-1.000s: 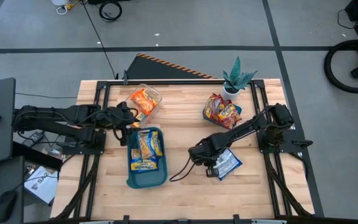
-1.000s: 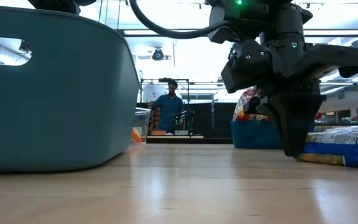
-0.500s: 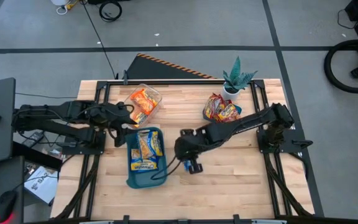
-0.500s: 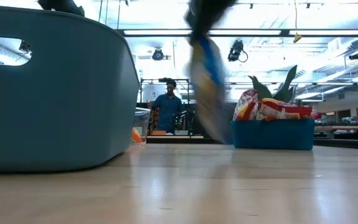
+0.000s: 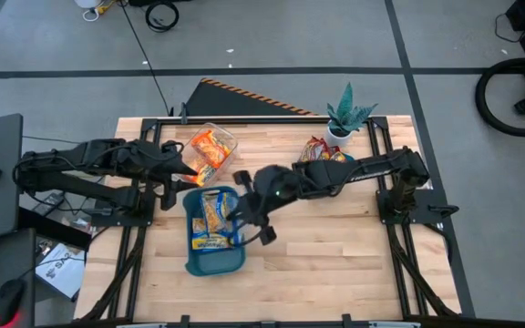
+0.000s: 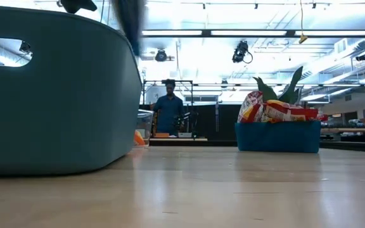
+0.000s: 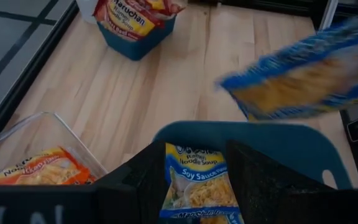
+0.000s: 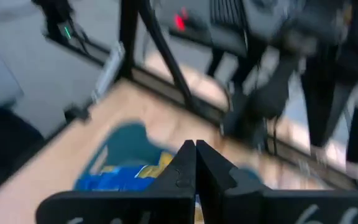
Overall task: Sort Maruchan noodles
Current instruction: Put the blue noodle pack into the big blue bin, then return to Home Position
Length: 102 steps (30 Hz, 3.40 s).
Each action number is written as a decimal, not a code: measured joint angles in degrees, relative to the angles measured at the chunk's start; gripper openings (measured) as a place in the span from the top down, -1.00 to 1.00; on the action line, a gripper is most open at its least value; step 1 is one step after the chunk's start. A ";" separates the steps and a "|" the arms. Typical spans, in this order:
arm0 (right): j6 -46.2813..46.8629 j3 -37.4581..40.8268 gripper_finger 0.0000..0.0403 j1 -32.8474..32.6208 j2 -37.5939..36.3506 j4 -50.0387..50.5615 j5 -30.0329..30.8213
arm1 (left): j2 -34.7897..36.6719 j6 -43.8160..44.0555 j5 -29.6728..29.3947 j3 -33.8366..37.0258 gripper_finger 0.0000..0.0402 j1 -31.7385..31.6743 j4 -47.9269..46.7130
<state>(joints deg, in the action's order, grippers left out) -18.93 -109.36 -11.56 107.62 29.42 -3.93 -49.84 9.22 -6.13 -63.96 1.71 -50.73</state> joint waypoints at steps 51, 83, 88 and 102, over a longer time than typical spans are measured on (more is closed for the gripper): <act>15.95 24.27 0.28 5.16 -7.43 3.90 4.13 | 18.55 0.62 -3.71 20.07 0.14 1.71 13.56; 33.44 93.97 0.29 13.51 -79.32 -34.33 16.28 | 49.56 -2.08 -13.68 52.44 0.15 1.40 49.48; 35.75 98.40 0.29 13.64 -92.00 -30.85 17.30 | 49.59 -5.48 -13.98 57.73 0.15 0.18 55.58; 34.83 101.88 0.29 13.64 -106.79 -23.27 25.24 | 49.53 -7.03 -22.52 63.47 0.15 -0.65 58.08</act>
<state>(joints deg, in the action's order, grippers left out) 15.90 -7.49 2.09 0.82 6.15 21.31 -0.32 2.19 -28.65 -0.49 1.06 7.35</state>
